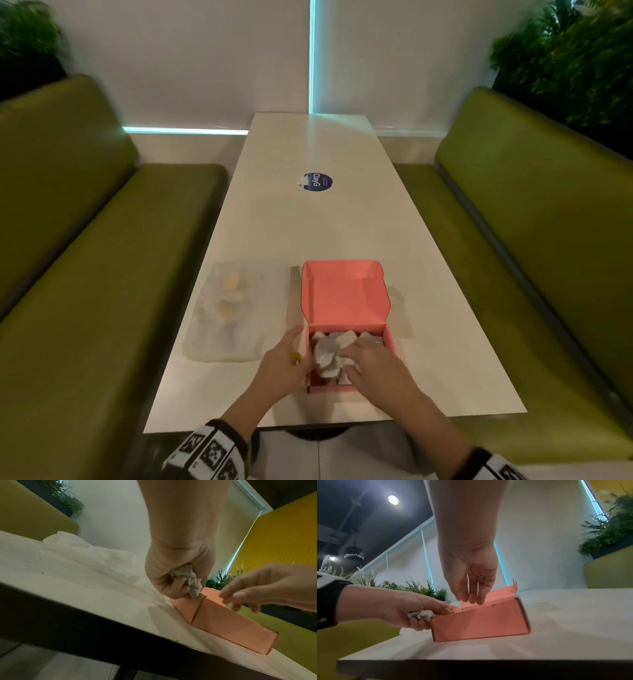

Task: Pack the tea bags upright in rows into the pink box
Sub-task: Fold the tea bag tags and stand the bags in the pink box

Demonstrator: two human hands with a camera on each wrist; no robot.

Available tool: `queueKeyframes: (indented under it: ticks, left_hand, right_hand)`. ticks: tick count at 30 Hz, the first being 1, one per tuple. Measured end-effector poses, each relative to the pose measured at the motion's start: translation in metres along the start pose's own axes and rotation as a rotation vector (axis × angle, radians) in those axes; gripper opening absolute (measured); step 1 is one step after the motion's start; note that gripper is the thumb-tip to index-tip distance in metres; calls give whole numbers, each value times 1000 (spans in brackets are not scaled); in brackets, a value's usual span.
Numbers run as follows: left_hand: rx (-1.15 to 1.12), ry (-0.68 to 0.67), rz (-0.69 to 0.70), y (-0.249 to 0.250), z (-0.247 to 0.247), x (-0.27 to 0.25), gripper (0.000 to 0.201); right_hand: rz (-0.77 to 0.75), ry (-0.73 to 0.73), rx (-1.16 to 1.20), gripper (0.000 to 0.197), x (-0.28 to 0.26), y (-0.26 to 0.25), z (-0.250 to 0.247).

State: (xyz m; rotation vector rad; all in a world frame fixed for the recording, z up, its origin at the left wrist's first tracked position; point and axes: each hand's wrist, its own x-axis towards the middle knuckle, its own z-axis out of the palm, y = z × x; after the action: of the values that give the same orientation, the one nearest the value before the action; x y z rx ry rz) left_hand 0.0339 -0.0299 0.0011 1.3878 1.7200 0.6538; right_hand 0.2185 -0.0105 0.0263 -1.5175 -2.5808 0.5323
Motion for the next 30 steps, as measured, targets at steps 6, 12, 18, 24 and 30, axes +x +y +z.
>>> queueKeyframes:
  ticks: [6,12,18,24,30]
  left_hand:
    - [85,-67,78,7,-2,-6,73]
    - [32,-41,24,-5,1,-5,72]
    - [76,21,25,-5,5,-5,61]
    - [138,145,29,5,-1,-10,29]
    - [215,263,75,13,-4,-8,21]
  right_hand:
    - [-221,-82,-84,31,34,-19,25]
    - [-94,-161,-160,29,21,12,5]
    - [-5,-165,17,35,16,23,-1]
    - [29,7,140,17,15,22,-2]
    - [72,243,390,17,18,22,-17]
